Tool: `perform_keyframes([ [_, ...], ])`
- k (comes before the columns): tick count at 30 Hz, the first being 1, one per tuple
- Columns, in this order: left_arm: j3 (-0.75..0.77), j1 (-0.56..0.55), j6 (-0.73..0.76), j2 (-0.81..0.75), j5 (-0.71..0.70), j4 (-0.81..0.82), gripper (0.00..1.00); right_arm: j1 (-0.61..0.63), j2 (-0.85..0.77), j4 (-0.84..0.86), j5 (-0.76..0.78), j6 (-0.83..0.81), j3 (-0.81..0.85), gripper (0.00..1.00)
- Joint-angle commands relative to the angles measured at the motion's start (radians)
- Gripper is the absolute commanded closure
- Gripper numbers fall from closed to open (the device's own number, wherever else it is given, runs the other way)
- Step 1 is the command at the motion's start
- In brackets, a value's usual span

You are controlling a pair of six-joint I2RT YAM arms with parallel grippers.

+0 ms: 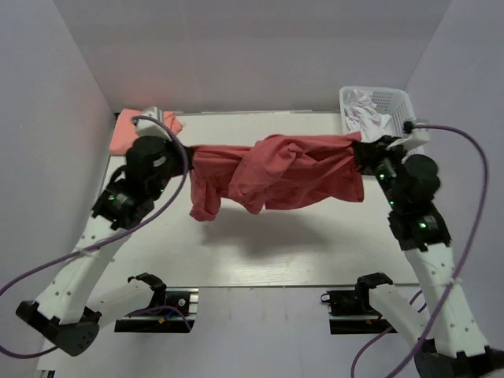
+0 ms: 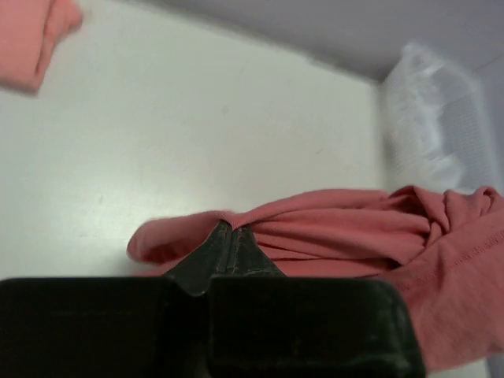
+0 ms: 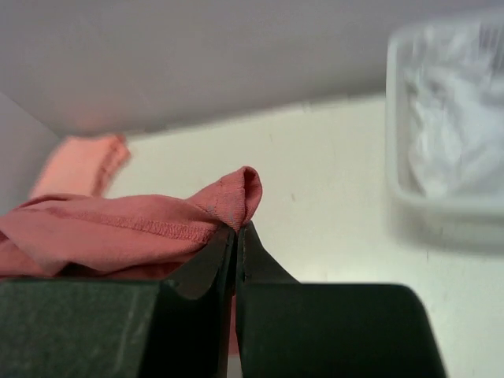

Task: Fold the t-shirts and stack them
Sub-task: Flatten out the tshirt

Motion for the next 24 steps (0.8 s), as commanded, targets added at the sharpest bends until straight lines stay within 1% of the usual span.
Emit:
perform_keyframes([
  [1, -0.182, 0.015, -0.044, 0.037, -0.051, -0.006, 1.0, -0.013, 0.062, 0.096, 0.015, 0.047, -0.117, 1.0],
  [2, -0.222, 0.015, -0.045, 0.048, -0.042, 0.033, 1.0, -0.014, 0.07, 0.11, 0.01, 0.053, -0.192, 1.0],
  [4, -0.313, 0.024, -0.063, 0.103, -0.042, 0.087, 1.0, -0.014, 0.134, 0.156, 0.001, 0.055, -0.265, 1.0],
  [6, -0.357, 0.024, -0.063, 0.16, -0.055, 0.129, 1.0, -0.013, 0.214, 0.193, 0.007, 0.038, -0.288, 1.0],
  [7, -0.358, 0.024, -0.063, 0.227, -0.056, 0.152, 1.0, -0.016, 0.263, 0.231, 0.007, 0.036, -0.303, 1.0],
  [9, -0.358, 0.024, -0.039, 0.301, -0.056, 0.222, 1.0, -0.014, 0.318, 0.256, 0.009, 0.027, -0.3, 1.0],
  [10, -0.358, 0.024, -0.038, 0.336, -0.056, 0.245, 1.0, -0.013, 0.403, 0.262, 0.009, 0.016, -0.294, 1.0],
  [11, -0.347, 0.024, -0.023, 0.408, -0.037, 0.271, 1.0, -0.014, 0.435, 0.268, 0.009, 0.013, -0.262, 1.0],
  [12, -0.323, 0.024, -0.023, 0.442, -0.037, 0.271, 1.0, -0.013, 0.467, 0.267, 0.006, 0.009, -0.25, 1.0],
  [13, -0.309, 0.024, -0.023, 0.501, -0.037, 0.271, 1.0, -0.014, 0.551, 0.267, 0.015, 0.006, -0.225, 1.0],
  [14, -0.295, 0.033, -0.023, 0.502, -0.037, 0.271, 1.0, -0.014, 0.576, 0.264, 0.015, 0.009, -0.225, 1.0],
  [15, -0.26, 0.033, -0.023, 0.558, -0.068, 0.271, 1.0, -0.014, 0.626, 0.262, 0.028, 0.012, -0.19, 1.0],
  [16, -0.235, 0.033, -0.023, 0.589, -0.078, 0.261, 0.85, -0.014, 0.674, 0.252, 0.038, 0.013, -0.176, 0.99],
  [17, -0.205, 0.044, -0.023, 0.621, -0.089, 0.244, 0.65, -0.014, 0.698, 0.226, 0.048, 0.021, -0.141, 0.89],
  [18, -0.136, 0.053, -0.011, 0.652, -0.101, 0.209, 0.46, -0.013, 0.74, 0.213, 0.059, 0.016, -0.104, 0.8],
  [19, -0.097, 0.053, -0.002, 0.712, -0.102, 0.193, 0.04, -0.011, 0.76, 0.171, 0.056, 0.019, -0.068, 0.57],
  [20, -0.059, 0.053, -0.002, 0.74, -0.102, 0.169, 0.0, -0.008, 0.8, 0.153, 0.049, 0.025, -0.052, 0.46],
  [21, 0.028, 0.053, -0.002, 0.761, -0.102, 0.099, 0.0, -0.007, 0.802, 0.103, 0.045, 0.024, -0.018, 0.37],
  [22, 0.065, 0.053, -0.002, 0.778, -0.102, 0.068, 0.0, -0.007, 0.798, 0.087, 0.041, 0.031, 0.003, 0.21],
  [23, 0.098, 0.053, -0.002, 0.778, -0.102, 0.051, 0.0, -0.002, 0.777, 0.075, 0.012, 0.019, 0.005, 0.1],
  [24, 0.098, 0.053, -0.002, 0.761, -0.086, 0.051, 0.0, -0.004, 0.76, 0.077, 0.007, 0.022, 0.006, 0.1],
])
